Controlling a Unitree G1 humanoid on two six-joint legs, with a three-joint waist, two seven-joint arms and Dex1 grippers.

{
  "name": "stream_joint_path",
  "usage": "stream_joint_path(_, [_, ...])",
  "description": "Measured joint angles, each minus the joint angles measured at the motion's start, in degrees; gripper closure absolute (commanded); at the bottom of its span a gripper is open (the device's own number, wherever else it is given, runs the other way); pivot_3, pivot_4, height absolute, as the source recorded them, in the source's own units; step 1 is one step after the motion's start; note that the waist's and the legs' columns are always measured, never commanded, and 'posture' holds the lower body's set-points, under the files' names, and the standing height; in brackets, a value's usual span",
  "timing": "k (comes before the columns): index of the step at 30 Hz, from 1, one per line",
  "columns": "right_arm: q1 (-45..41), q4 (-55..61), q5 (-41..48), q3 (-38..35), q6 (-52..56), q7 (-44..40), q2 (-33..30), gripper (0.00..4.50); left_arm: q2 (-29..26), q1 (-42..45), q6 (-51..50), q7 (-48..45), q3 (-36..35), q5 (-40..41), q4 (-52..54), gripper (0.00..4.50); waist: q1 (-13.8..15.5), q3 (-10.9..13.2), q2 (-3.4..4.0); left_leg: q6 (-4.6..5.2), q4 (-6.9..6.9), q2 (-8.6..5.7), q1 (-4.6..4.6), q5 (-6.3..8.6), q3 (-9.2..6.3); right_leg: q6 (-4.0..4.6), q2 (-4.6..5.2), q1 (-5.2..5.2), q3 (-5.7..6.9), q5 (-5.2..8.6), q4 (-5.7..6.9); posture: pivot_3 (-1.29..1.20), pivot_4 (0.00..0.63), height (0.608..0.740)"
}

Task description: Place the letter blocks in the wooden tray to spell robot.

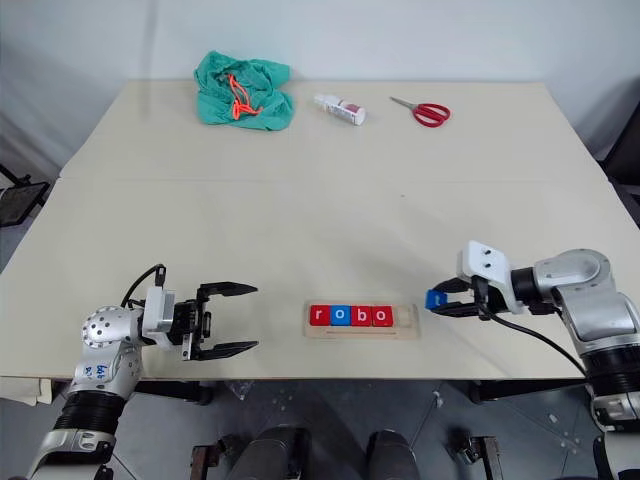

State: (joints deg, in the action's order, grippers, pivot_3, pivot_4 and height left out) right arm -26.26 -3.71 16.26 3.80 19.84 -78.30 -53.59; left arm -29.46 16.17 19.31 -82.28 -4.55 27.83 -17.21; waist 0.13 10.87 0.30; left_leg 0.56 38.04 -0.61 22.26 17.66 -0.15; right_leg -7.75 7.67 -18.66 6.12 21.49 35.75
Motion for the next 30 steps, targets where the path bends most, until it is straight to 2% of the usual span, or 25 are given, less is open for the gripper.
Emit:
stream_joint_path(4, [1.0,7.8,2.9,0.0,6.7,1.7,0.2,3.04,0.0,1.0,0.1,-0.3,0.0,0.0,-0.8,0.00,0.4,0.0,0.00,0.00,0.02,-0.03,0.00,0.00,-0.03,0.00,0.01,0.02,0.00,0.00,0.00,0.00,0.150,0.740])
stream_joint_path(8, [2.8,10.3,3.2,0.7,7.8,1.8,0.1,3.04,0.2,1.3,0.2,-0.3,0.0,0.0,-1.7,0.00,1.1,0.0,0.00,0.00,0.03,-0.06,0.00,0.01,-0.01,-0.01,0.03,0.01,-0.02,-0.01,-0.02,0.00,0.150,0.740])
stream_joint_path(19, [2.3,7.3,0.8,4.2,4.7,1.6,1.5,3.04,0.6,1.0,0.3,0.0,0.0,0.0,-1.4,0.00,1.1,0.0,0.00,0.00,0.03,-0.04,0.00,0.00,0.00,-0.01,0.01,0.01,-0.01,-0.01,-0.01,0.00,0.150,0.740])
stream_joint_path(27, [2.2,5.8,-0.5,5.1,3.7,1.4,1.7,0.25,0.6,0.4,0.2,0.6,0.0,0.0,-0.6,0.00,1.1,0.0,0.00,0.00,0.03,-0.04,0.00,0.00,0.00,-0.01,0.01,0.01,-0.01,-0.01,0.00,0.00,0.150,0.740])
stream_joint_path(28, [2.2,5.8,-0.5,5.1,3.7,1.4,1.7,0.03,0.6,0.3,0.2,0.6,0.0,0.0,-0.4,0.00,1.1,0.0,0.00,0.00,0.03,-0.04,0.00,0.00,0.00,-0.01,0.01,0.01,-0.01,-0.01,0.00,0.00,0.150,0.740])
stream_joint_path(30, [2.2,6.0,-0.4,4.8,3.9,1.7,1.7,0.03,0.6,0.1,0.2,0.8,0.0,0.0,-0.3,0.00,1.1,0.0,0.00,0.00,0.03,-0.04,0.00,0.00,0.00,-0.01,0.02,0.01,-0.01,-0.01,0.00,0.00,0.150,0.740])
